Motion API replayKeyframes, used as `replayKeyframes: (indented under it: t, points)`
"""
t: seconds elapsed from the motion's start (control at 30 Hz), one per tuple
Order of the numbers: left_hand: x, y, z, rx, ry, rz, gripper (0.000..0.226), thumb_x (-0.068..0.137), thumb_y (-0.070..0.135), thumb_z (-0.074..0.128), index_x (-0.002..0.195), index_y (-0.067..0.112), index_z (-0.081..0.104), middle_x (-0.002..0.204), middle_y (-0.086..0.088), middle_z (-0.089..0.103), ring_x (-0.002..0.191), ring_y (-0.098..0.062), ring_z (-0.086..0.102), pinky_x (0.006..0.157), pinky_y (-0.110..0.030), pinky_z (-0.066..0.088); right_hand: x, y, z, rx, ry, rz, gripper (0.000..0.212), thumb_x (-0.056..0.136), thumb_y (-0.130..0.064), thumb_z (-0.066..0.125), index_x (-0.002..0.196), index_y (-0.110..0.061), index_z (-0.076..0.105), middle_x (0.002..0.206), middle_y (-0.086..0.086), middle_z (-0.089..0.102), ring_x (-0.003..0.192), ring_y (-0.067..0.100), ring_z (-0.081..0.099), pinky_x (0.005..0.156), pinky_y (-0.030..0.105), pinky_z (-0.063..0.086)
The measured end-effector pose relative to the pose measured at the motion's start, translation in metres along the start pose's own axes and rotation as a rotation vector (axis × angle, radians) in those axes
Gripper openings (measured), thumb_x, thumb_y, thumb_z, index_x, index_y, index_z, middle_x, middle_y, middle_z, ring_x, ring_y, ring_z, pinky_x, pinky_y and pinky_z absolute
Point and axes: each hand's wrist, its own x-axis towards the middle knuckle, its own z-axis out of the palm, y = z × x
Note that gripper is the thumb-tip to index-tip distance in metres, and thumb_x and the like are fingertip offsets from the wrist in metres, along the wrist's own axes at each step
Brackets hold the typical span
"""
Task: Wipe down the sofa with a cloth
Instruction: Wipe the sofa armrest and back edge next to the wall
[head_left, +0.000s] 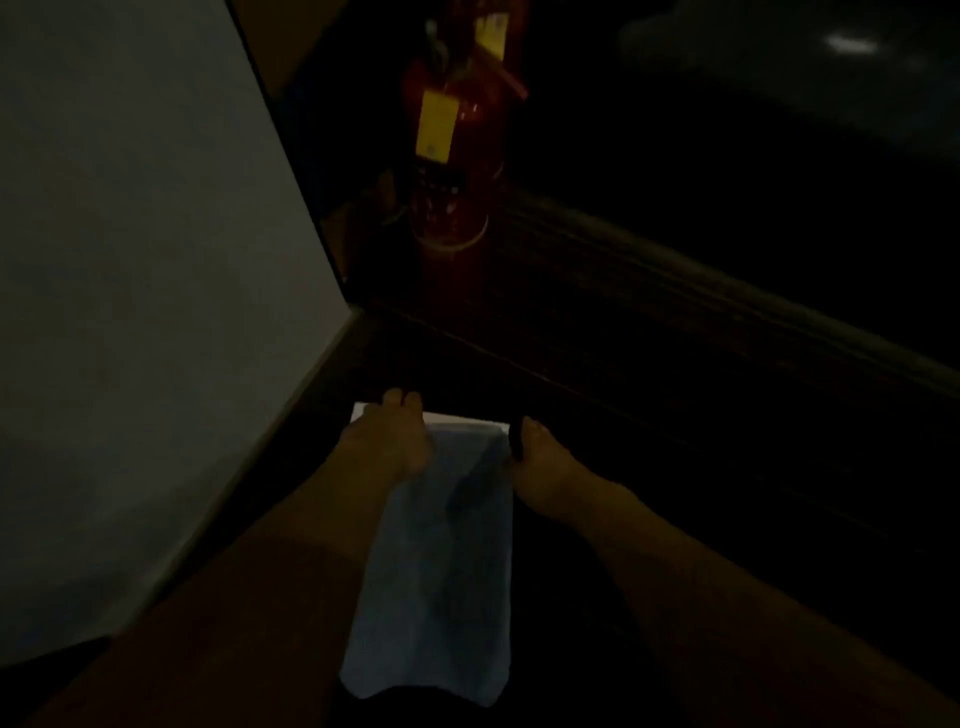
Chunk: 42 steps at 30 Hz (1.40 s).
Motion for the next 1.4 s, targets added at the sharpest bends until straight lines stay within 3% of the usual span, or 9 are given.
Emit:
replayKeyframes:
  t: [0.13,0.37,0.57,0.67,0.9,1.03,1.2,1.3,1.4]
  points:
    - [0.011,-0.011,0.036,0.060,0.089,-0.045,0.070,0.086,0.036,0.062,0.143,0.014,0.027,0.143,-0.011,0.030,0.128,-0.033,0.034,0.100,-0.049,0.041,0.012,0.008,0.037,0.155,0.056,0.117,0.061,0.088,-0.033,0.059,0.141,-0.015,0.033,0.138,0.013,0.044,0.123,0.033,0.048,0.100,0.046,0.044]
    - [0.017,-0.009,0.042,0.285,0.133,-0.016,0.059,0.083,0.039,0.065,0.133,0.018,0.042,0.138,-0.010,0.035,0.125,-0.031,0.033,0.102,-0.044,0.037,0.013,0.023,0.054,0.198,0.159,0.231,0.029,0.093,-0.026,0.055,0.117,-0.009,0.053,0.116,0.010,0.059,0.101,0.024,0.059,0.073,0.030,0.046]
    - [-0.020,0.013,-0.002,-0.171,-0.018,0.055,0.024,0.089,0.037,0.061,0.098,0.019,0.049,0.110,-0.006,0.060,0.096,-0.025,0.058,0.081,-0.036,0.049,-0.032,0.004,0.001,0.399,0.111,0.144,0.019,0.088,-0.027,0.062,0.100,-0.014,0.055,0.098,0.003,0.062,0.083,0.015,0.060,0.063,0.024,0.051]
    - [-0.054,0.051,-0.056,-0.221,-0.009,0.117,0.023,0.091,0.036,0.057,0.083,0.020,0.043,0.093,-0.007,0.056,0.082,-0.022,0.055,0.066,-0.031,0.040,-0.066,-0.017,-0.057,0.442,0.152,0.102,0.027,0.087,-0.027,0.064,0.107,-0.010,0.060,0.101,0.006,0.064,0.092,0.022,0.063,0.080,0.036,0.054]
    - [-0.171,0.196,-0.241,-0.263,0.097,0.212,0.021,0.093,0.034,0.049,0.094,0.017,0.037,0.095,-0.008,0.051,0.085,-0.026,0.052,0.071,-0.037,0.041,-0.189,-0.099,-0.270,0.436,0.341,-0.025,0.003,0.090,-0.009,0.053,0.093,-0.011,0.053,0.082,0.002,0.056,0.084,0.021,0.056,0.069,0.029,0.044]
    - [-0.269,0.290,-0.354,-0.240,0.181,0.268,0.011,0.096,0.029,0.042,0.093,0.018,0.044,0.105,-0.012,0.057,0.087,-0.025,0.052,0.074,-0.036,0.041,-0.293,-0.152,-0.411,0.361,0.369,-0.099,0.015,0.093,-0.010,0.047,0.105,-0.008,0.056,0.097,0.004,0.057,0.100,0.026,0.057,0.091,0.039,0.046]
    - [-0.415,0.391,-0.464,-0.499,0.341,0.343,0.019,0.093,0.037,0.045,0.084,0.022,0.053,0.091,-0.003,0.059,0.085,-0.020,0.056,0.070,-0.034,0.044,-0.437,-0.195,-0.553,0.528,0.516,-0.248,0.008,0.092,-0.017,0.051,0.095,-0.020,0.058,0.092,0.002,0.063,0.090,0.019,0.061,0.076,0.033,0.052]
    - [-0.481,0.436,-0.506,-0.601,0.406,0.453,0.027,0.093,0.046,0.048,0.083,0.022,0.057,0.088,-0.002,0.062,0.084,-0.019,0.061,0.073,-0.035,0.049,-0.500,-0.206,-0.608,0.590,0.553,-0.327,0.009,0.093,-0.020,0.051,0.098,-0.023,0.058,0.099,0.002,0.063,0.093,0.017,0.060,0.082,0.037,0.053]
    - [-0.521,0.471,-0.533,-0.634,0.472,0.549,0.028,0.096,0.044,0.047,0.078,0.024,0.054,0.082,0.000,0.060,0.079,-0.015,0.058,0.063,-0.030,0.041,-0.535,-0.209,-0.642,0.663,0.554,-0.357,0.016,0.092,-0.019,0.053,0.107,-0.023,0.055,0.106,0.003,0.059,0.098,0.021,0.058,0.087,0.041,0.051]
